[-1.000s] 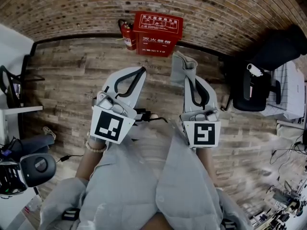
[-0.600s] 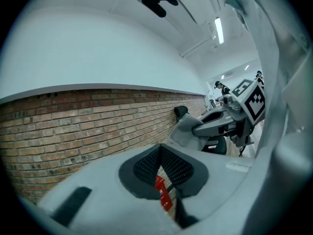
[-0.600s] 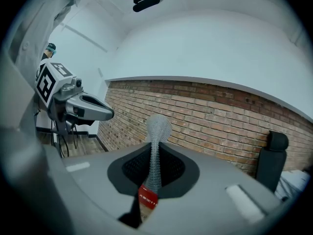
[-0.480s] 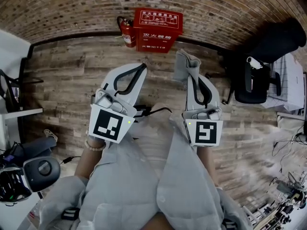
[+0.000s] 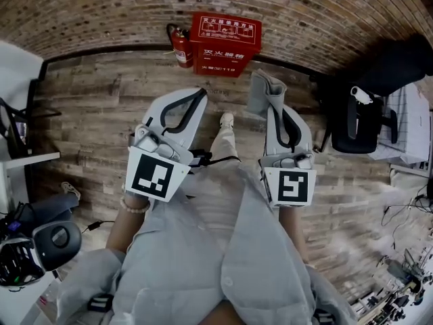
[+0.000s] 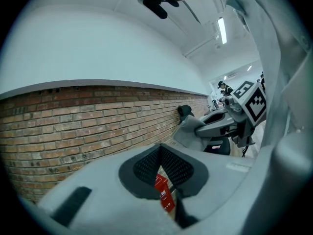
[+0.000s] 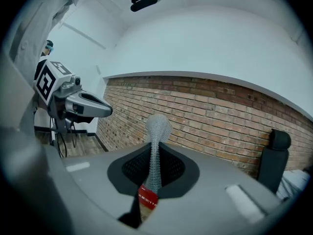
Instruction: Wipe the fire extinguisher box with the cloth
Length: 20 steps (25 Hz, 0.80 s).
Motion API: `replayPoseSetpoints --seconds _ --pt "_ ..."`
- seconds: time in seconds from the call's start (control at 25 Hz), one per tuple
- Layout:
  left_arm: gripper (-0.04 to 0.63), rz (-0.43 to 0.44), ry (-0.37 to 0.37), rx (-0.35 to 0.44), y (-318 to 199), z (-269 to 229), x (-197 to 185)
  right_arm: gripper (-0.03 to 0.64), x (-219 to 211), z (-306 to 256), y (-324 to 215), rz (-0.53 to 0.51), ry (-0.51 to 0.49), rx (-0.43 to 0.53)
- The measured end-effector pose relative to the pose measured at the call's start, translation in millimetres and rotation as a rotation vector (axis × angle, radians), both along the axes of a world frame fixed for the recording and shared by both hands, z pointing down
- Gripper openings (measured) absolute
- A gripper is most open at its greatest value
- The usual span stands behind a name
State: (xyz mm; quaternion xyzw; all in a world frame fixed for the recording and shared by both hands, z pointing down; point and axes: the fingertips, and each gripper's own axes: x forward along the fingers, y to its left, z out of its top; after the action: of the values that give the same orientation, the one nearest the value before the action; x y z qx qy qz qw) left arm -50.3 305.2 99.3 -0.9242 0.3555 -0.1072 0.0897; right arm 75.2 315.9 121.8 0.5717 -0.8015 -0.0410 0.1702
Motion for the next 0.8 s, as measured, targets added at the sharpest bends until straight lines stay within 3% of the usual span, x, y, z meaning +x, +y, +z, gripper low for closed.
replayPoseSetpoints --seconds 0.6,0.8 --pt "-0.002 -0.073 -0.029 -0.034 -126 11 43 0.026 34 15 -144 -0.125 -0.036 -0.018" --pt "-0.002 -0.122 -0.03 -0.07 -167 21 61 0.026 48 25 -188 -0.183 0.005 -0.036"
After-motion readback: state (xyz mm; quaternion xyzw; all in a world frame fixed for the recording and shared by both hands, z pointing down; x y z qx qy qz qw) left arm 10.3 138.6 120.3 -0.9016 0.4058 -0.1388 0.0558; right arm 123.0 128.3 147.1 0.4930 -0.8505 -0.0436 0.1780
